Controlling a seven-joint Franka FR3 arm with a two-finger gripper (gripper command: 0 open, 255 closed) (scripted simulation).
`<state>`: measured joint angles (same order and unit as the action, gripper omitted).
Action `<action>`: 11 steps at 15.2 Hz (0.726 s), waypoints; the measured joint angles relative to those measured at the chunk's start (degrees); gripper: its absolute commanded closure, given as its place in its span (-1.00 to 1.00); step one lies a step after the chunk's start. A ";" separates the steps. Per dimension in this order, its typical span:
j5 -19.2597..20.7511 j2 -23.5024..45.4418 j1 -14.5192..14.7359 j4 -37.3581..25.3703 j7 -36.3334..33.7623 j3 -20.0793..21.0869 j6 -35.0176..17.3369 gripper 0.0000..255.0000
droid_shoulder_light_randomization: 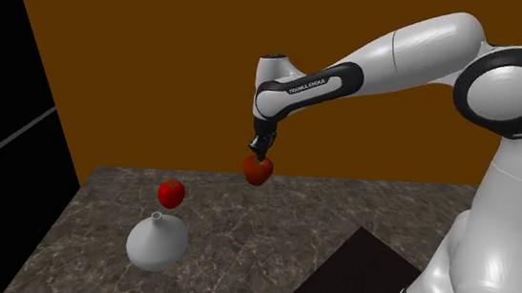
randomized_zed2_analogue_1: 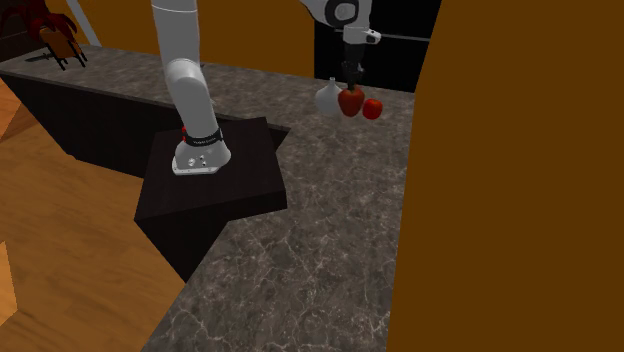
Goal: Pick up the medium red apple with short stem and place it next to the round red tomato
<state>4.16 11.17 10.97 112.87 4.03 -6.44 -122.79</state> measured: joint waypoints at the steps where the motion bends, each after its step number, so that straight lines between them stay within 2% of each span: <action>1: -0.05 0.68 0.64 -1.32 -1.03 0.46 0.73 1.00; 8: -0.12 7.87 5.67 -11.56 -8.97 3.57 4.41 1.00; 11: -0.15 10.41 6.50 -14.53 -10.24 4.03 4.93 1.00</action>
<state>4.01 21.58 17.47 98.35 -6.21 -2.40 -117.86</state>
